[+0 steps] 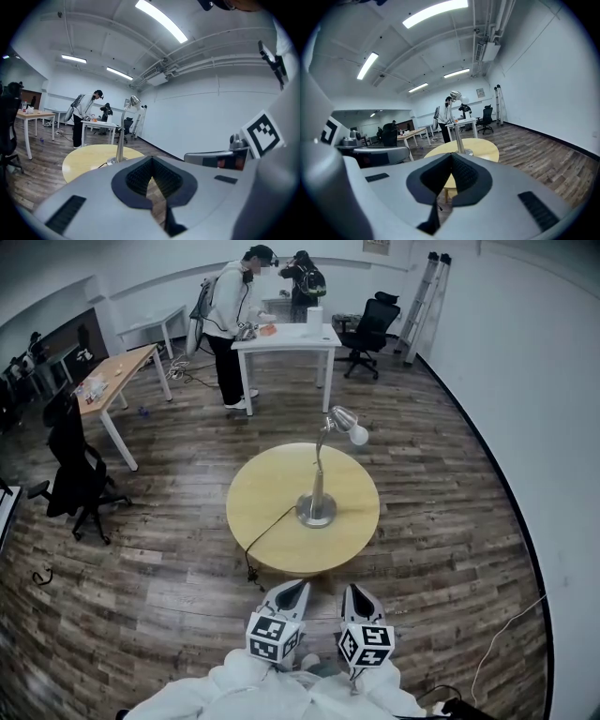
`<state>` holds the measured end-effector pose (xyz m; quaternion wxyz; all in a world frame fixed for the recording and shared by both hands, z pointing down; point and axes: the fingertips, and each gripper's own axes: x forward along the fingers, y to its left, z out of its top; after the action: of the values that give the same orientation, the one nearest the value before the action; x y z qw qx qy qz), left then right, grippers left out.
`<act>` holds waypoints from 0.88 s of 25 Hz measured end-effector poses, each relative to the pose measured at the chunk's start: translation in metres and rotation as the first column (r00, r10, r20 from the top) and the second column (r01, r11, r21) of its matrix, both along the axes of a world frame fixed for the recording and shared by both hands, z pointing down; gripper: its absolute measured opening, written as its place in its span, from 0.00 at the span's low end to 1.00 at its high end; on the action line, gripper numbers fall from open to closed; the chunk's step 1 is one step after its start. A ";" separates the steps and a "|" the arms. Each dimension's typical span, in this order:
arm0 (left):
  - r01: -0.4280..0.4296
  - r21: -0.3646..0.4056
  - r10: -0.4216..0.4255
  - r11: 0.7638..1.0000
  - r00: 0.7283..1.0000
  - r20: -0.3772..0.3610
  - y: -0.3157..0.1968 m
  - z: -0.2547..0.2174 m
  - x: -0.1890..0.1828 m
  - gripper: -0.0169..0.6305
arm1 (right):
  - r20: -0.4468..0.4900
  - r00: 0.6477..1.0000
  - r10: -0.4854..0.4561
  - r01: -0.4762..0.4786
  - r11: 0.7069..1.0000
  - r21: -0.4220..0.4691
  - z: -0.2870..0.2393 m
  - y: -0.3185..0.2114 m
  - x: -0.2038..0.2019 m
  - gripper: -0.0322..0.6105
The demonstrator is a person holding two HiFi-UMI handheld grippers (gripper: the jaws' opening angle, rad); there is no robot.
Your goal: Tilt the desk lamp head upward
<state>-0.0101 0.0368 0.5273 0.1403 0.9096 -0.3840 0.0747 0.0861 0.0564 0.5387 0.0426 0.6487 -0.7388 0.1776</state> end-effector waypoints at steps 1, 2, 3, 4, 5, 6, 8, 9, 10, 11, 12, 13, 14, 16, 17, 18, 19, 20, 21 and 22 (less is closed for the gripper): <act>-0.003 0.000 0.003 1.000 1.000 0.002 0.000 0.000 0.000 0.03 | -0.004 1.000 -0.004 0.004 1.000 0.005 -0.001 -0.001 -0.002 0.07; -0.006 0.000 0.006 1.000 1.000 0.004 0.000 0.001 0.000 0.03 | -0.003 1.000 -0.007 0.007 1.000 0.008 -0.003 -0.001 -0.004 0.07; -0.009 0.000 0.009 1.000 1.000 0.006 0.000 0.000 -0.001 0.03 | -0.003 1.000 -0.009 0.009 1.000 0.010 -0.004 -0.002 -0.006 0.07; -0.011 0.001 0.011 1.000 1.000 0.009 -0.001 0.000 -0.002 0.03 | -0.008 1.000 -0.008 0.009 1.000 0.012 -0.006 -0.003 -0.008 0.07; -0.013 0.001 0.013 1.000 1.000 0.010 -0.002 -0.001 -0.002 0.03 | -0.014 1.000 -0.008 0.008 1.000 0.013 -0.008 -0.003 -0.009 0.07; -0.014 0.003 0.014 1.000 1.000 0.011 -0.003 -0.001 -0.003 0.03 | -0.019 1.000 -0.006 0.007 1.000 0.015 -0.009 -0.004 -0.010 0.07; -0.015 0.004 0.015 1.000 1.000 0.010 -0.004 -0.002 -0.004 0.03 | -0.022 1.000 -0.002 0.002 1.000 0.017 -0.010 -0.004 -0.011 0.07; -0.016 0.003 0.016 1.000 1.000 0.010 -0.004 -0.002 -0.005 0.03 | -0.022 1.000 0.001 -0.001 1.000 0.017 -0.010 -0.004 -0.011 0.07; -0.017 0.003 0.017 1.000 1.000 0.009 -0.005 -0.003 -0.005 0.03 | -0.022 1.000 0.005 -0.005 1.000 0.018 -0.010 -0.004 -0.010 0.07; -0.018 0.003 0.018 1.000 1.000 0.008 -0.005 -0.003 -0.005 0.03 | -0.022 1.000 0.009 -0.009 1.000 0.018 -0.010 -0.003 -0.009 0.07; -0.019 0.003 0.019 1.000 1.000 0.007 -0.005 -0.003 -0.005 0.03 | -0.022 1.000 0.013 -0.013 1.000 0.019 -0.010 -0.004 -0.009 0.07; -0.020 0.003 0.020 1.000 1.000 0.006 -0.006 -0.002 -0.005 0.03 | -0.023 1.000 0.017 -0.017 1.000 0.019 -0.010 -0.004 -0.008 0.07; -0.020 0.002 0.020 1.000 1.000 0.005 -0.007 -0.002 -0.005 0.03 | -0.023 1.000 0.020 -0.020 1.000 0.020 -0.010 -0.005 -0.008 0.07; -0.020 0.001 0.020 1.000 1.000 0.004 -0.009 0.000 -0.005 0.03 | -0.023 0.999 0.025 -0.024 0.999 0.022 -0.010 -0.006 -0.007 0.07; -0.021 0.000 0.021 1.000 1.000 0.004 -0.009 0.000 -0.005 0.03 | -0.022 0.999 0.026 -0.025 0.999 0.022 -0.009 -0.007 -0.007 0.07; -0.021 -0.002 0.021 1.000 1.000 0.003 -0.010 0.001 -0.006 0.03 | -0.020 0.999 0.027 -0.026 0.999 0.021 -0.009 -0.008 -0.008 0.07; -0.022 -0.003 0.022 1.000 1.000 0.003 -0.010 0.002 -0.006 0.03 | -0.019 0.999 0.027 -0.027 0.999 0.020 -0.008 -0.008 -0.008 0.07; -0.021 -0.005 0.021 1.000 1.000 0.002 -0.010 0.003 -0.007 0.03 | -0.018 0.999 0.027 -0.027 0.999 0.019 -0.008 -0.008 -0.009 0.07; -0.020 -0.006 0.020 1.000 1.000 0.002 -0.010 0.003 -0.008 0.03 | -0.017 0.999 0.028 -0.027 0.999 0.019 -0.008 -0.009 -0.009 0.07; -0.019 -0.008 0.019 1.000 1.000 0.001 -0.010 0.003 -0.009 0.03 | -0.017 0.999 0.028 -0.028 0.999 0.019 -0.008 -0.009 -0.010 0.07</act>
<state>-0.0194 0.0264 0.5306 0.1430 0.9126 -0.3750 0.0780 0.0762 0.0471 0.5312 0.0405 0.6608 -0.7309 0.1658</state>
